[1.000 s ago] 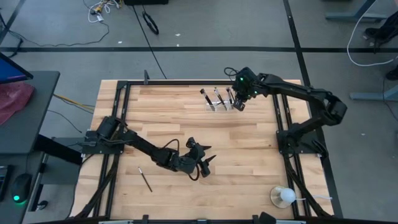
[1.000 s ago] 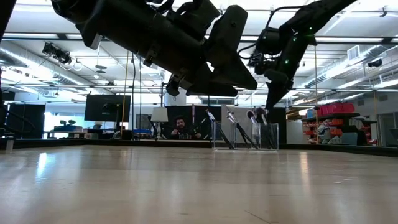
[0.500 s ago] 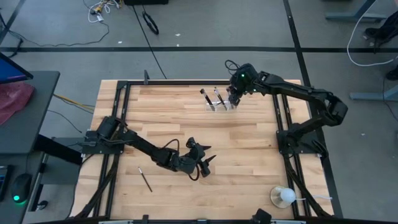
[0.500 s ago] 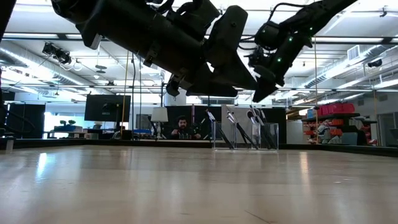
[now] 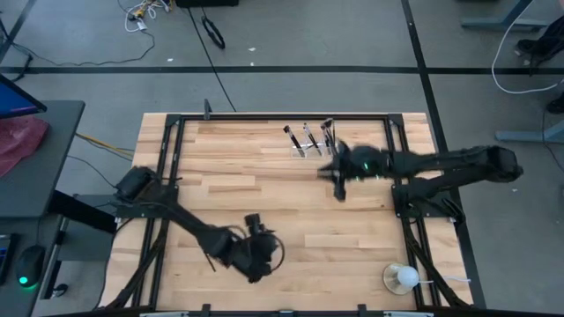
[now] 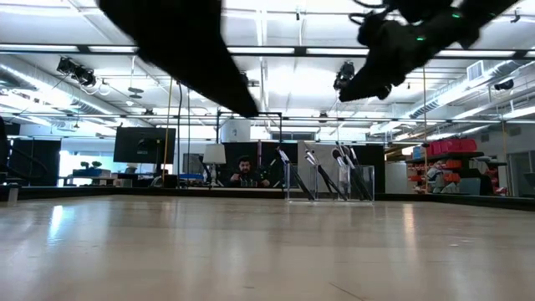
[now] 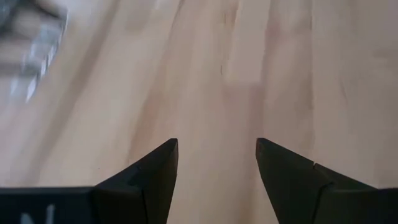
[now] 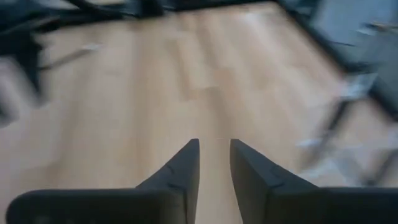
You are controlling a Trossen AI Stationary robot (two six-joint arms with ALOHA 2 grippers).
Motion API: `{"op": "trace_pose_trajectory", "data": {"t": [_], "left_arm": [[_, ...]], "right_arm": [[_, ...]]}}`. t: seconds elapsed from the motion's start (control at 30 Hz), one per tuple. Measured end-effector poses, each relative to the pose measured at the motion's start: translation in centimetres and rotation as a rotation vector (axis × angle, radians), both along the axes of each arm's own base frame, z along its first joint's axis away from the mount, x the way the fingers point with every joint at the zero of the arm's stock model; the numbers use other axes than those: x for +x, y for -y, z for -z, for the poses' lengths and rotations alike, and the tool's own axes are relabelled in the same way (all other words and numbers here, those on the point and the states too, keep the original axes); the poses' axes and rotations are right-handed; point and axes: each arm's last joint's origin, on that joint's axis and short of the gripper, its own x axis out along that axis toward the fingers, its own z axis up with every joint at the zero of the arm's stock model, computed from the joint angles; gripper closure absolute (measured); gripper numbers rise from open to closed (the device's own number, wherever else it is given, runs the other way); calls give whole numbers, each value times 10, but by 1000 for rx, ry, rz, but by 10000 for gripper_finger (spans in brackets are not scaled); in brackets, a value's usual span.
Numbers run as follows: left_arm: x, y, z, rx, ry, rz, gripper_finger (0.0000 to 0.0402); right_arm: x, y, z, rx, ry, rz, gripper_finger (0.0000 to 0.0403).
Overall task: Put items in baskets/containers
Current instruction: Put the black eyeshadow brush into the transparent organizer
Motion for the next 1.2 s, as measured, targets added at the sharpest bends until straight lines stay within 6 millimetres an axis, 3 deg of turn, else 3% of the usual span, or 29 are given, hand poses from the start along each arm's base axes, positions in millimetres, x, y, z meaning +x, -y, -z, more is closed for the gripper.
{"op": "trace_pose_trajectory", "data": {"t": [0.1, 0.23, 0.4, 0.67, 0.87, 1.2], "left_arm": [[-18, 11, -10, -125, -73, -162, 179], [-48, 18, -6, -372, -212, -483, 179], [-89, 32, 7, -518, -372, -834, 179], [-137, 49, 25, -600, -262, -1227, 152], [-147, 41, 45, -575, -274, -1276, 142], [-151, 21, 71, -570, -134, -1211, 224]], "right_arm": [[-6, -31, 25, 73, 116, -90, 320], [-18, -57, 54, 125, 261, -180, 329], [-37, -64, 76, 146, 365, -161, 336], [-44, -62, 84, 126, 386, -108, 344], [-44, -62, 84, 125, 387, -108, 344], [-44, -62, 84, 151, 390, -99, 344]]}}
